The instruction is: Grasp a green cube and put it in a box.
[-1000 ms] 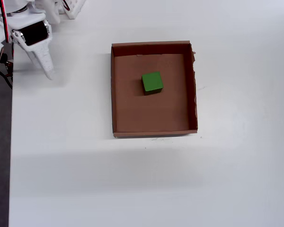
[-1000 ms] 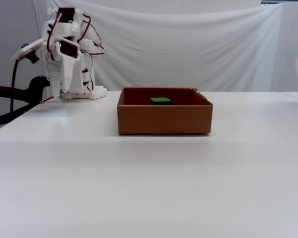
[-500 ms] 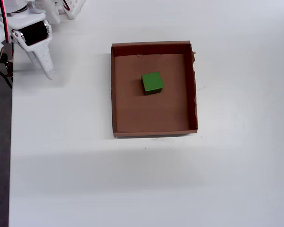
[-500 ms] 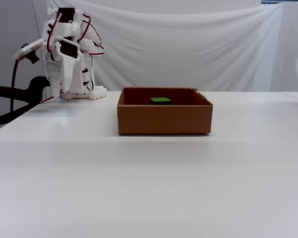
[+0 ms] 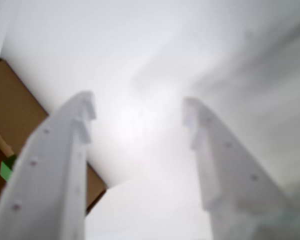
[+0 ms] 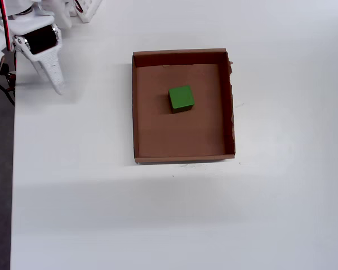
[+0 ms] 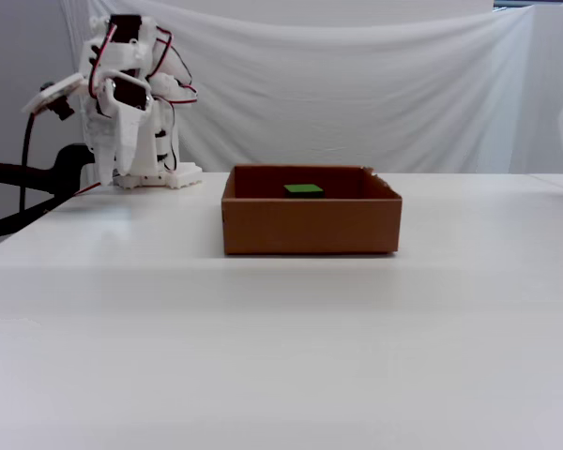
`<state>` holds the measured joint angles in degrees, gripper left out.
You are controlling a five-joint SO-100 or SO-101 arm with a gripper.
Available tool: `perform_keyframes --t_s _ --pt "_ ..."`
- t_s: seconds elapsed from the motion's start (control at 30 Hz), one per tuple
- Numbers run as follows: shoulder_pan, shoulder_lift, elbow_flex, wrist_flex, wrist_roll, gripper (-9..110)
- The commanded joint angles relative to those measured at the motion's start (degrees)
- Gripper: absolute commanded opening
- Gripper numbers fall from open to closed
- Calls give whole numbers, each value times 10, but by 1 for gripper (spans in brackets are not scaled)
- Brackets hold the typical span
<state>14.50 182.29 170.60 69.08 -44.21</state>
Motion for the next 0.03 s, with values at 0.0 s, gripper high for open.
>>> perform_keyframes --t_s 0.0 --pt "-2 2 -4 10 0 22"
